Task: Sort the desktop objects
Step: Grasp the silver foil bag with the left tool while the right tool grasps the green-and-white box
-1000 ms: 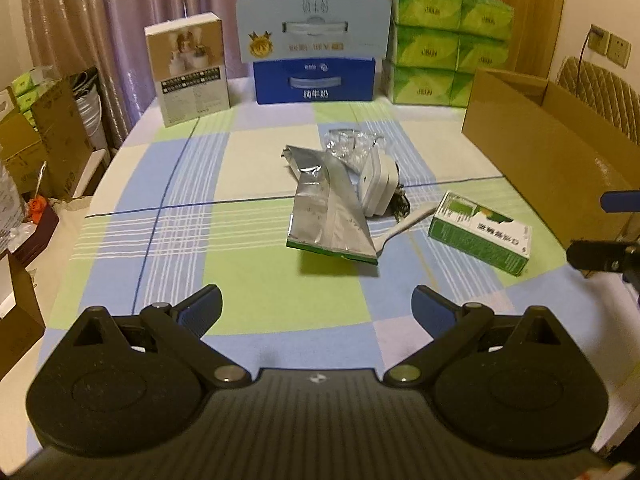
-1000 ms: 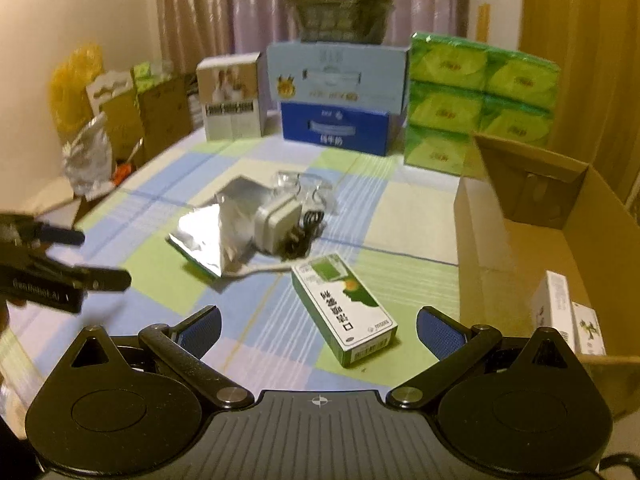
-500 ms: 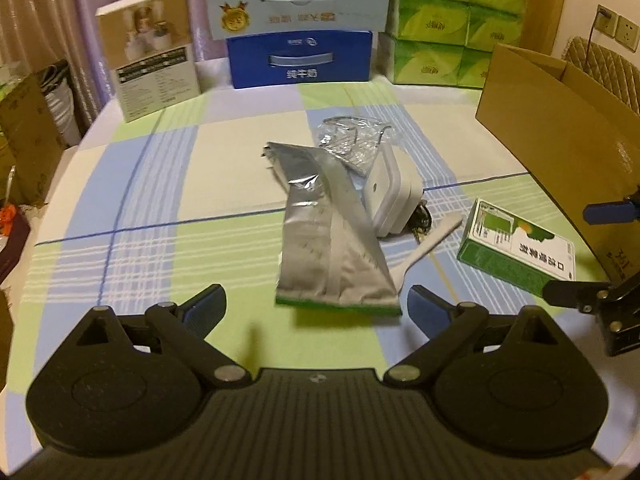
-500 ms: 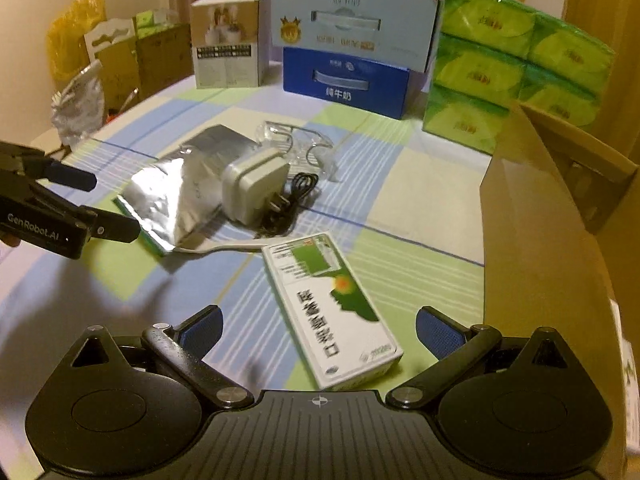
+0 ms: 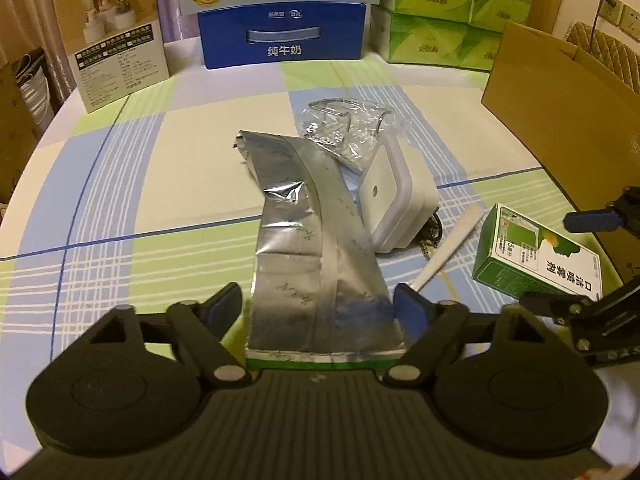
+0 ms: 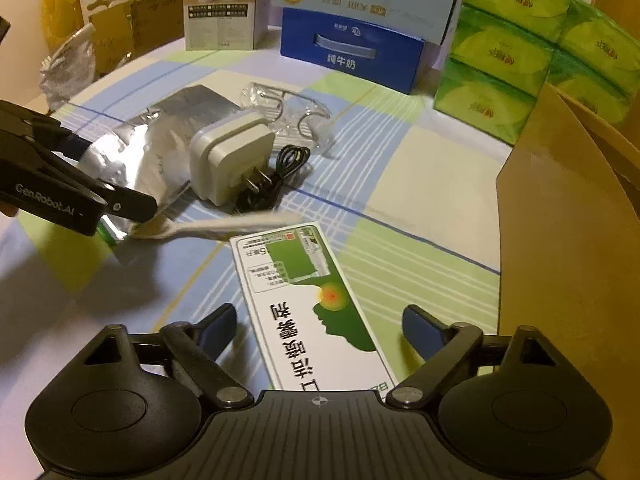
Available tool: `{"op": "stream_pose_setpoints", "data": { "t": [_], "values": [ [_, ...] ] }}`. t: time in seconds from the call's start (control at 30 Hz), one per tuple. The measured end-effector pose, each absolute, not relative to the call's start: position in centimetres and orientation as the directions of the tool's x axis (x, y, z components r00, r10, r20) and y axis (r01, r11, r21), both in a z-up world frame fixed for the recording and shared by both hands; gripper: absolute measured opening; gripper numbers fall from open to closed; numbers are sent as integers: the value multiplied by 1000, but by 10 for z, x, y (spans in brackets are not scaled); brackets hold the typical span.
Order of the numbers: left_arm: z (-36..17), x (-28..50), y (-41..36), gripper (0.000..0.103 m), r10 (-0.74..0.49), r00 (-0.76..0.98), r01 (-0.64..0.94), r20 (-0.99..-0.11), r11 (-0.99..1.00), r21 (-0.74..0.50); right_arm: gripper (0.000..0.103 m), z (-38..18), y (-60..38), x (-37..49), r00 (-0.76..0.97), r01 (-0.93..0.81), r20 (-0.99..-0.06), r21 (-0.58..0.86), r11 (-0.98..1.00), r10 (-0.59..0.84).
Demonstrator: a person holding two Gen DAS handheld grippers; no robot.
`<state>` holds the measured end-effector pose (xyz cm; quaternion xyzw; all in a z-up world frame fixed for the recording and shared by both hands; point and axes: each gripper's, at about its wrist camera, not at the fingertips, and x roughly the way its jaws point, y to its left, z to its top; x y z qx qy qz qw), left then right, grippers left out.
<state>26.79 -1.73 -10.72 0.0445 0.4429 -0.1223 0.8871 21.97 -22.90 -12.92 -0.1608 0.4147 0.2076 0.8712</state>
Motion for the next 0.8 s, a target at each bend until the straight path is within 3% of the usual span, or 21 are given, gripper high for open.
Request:
{"op": "stream_pose_setpoints", "data": {
  "t": [0.07, 0.33, 0.8],
  "values": [
    [-108, 268, -18, 68, -185, 570, 268, -800, 963, -31, 77, -131, -229, 221, 563, -493, -795, -102, 864, 227],
    [-101, 259, -8, 55, -169, 572, 241, -803, 970, -33, 54, -128, -224, 215, 551, -491, -799, -79, 867, 239],
    [-85, 170, 16, 46, -127, 556, 220, -821, 975, -2, 53, -113, -218, 158, 501, -450, -803, 77, 890, 323]
  ]
}}
